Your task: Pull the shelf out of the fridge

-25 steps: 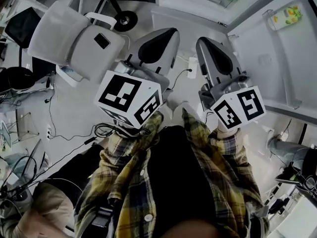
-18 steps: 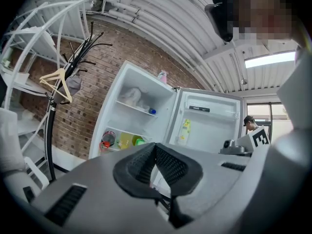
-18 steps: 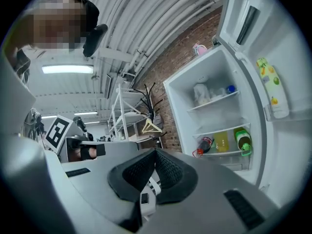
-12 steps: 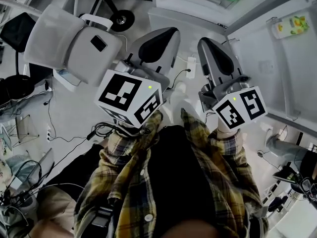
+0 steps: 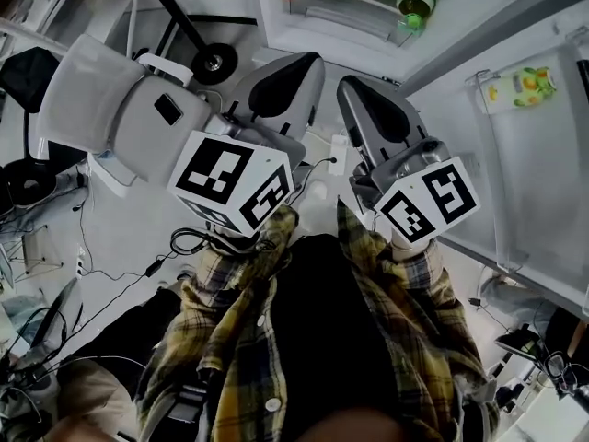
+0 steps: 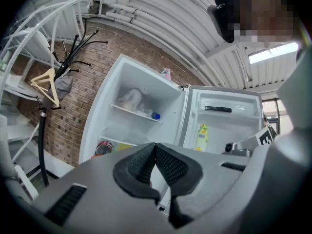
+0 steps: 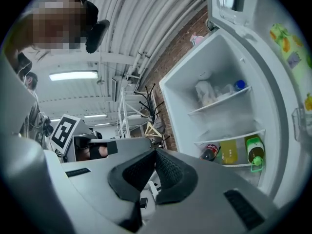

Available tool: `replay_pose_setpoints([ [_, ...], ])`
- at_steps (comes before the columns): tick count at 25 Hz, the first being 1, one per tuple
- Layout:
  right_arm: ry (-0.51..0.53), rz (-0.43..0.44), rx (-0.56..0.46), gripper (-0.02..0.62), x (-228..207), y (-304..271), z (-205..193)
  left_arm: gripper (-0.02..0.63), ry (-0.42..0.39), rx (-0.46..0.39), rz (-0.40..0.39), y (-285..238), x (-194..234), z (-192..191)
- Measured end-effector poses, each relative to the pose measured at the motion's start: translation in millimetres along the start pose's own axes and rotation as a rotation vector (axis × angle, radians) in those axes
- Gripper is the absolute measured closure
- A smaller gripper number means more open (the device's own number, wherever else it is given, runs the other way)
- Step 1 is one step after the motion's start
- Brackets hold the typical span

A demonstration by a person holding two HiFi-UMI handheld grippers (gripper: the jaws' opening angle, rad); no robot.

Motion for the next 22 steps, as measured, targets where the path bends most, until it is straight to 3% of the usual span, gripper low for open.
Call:
replay_pose_setpoints([
  [13, -0.043, 0.035, -0.002, 0.578, -44, -4, 19, 0.603, -0.01, -0.013, 0.068, -33, 7, 8],
  [22, -0.057, -0.037, -0.049, 0.578, -57, -30, 32, 0.603, -0.02, -0.018, -0.011, -60, 38, 19],
])
Point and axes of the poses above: the fingertips, and each gripper's own axes: y backward along the fingers, x to its left, z out of its top, the point moved 9 cm from there along y, backward along the fingers, and after that the axes turned 11 degrees about -y, right-handed, at the moved point
